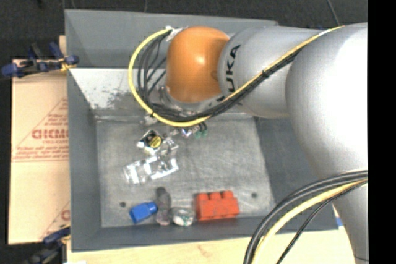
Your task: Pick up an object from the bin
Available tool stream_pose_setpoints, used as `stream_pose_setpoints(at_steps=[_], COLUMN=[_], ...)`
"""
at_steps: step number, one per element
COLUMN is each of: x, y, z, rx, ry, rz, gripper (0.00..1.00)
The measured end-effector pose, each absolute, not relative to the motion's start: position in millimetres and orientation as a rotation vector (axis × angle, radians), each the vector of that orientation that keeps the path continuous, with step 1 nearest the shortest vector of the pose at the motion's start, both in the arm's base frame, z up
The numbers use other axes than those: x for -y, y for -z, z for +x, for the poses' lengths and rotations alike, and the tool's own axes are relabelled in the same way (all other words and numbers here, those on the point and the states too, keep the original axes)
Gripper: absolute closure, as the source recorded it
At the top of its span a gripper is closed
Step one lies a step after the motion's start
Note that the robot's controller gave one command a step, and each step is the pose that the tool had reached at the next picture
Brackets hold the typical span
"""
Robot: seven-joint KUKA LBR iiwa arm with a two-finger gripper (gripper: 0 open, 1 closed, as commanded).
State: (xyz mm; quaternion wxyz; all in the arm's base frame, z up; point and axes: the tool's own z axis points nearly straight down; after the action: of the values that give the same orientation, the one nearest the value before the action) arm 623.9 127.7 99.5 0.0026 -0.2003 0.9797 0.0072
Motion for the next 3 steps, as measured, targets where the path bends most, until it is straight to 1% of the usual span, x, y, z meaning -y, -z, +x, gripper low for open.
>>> stream_pose_setpoints(at_steps=[1, 2, 3], x=[-130.5, -130.5, -128.9], y=[-100.8, -100.7, -99.6], z=[617.7, 618.1, 619.6], rx=[-3.058, -3.056, -3.047], ry=[-0.008, -0.011, -0.006], rz=[-0.657, -0.667, -0.663], gripper=[0.0, 0.0, 1.0])
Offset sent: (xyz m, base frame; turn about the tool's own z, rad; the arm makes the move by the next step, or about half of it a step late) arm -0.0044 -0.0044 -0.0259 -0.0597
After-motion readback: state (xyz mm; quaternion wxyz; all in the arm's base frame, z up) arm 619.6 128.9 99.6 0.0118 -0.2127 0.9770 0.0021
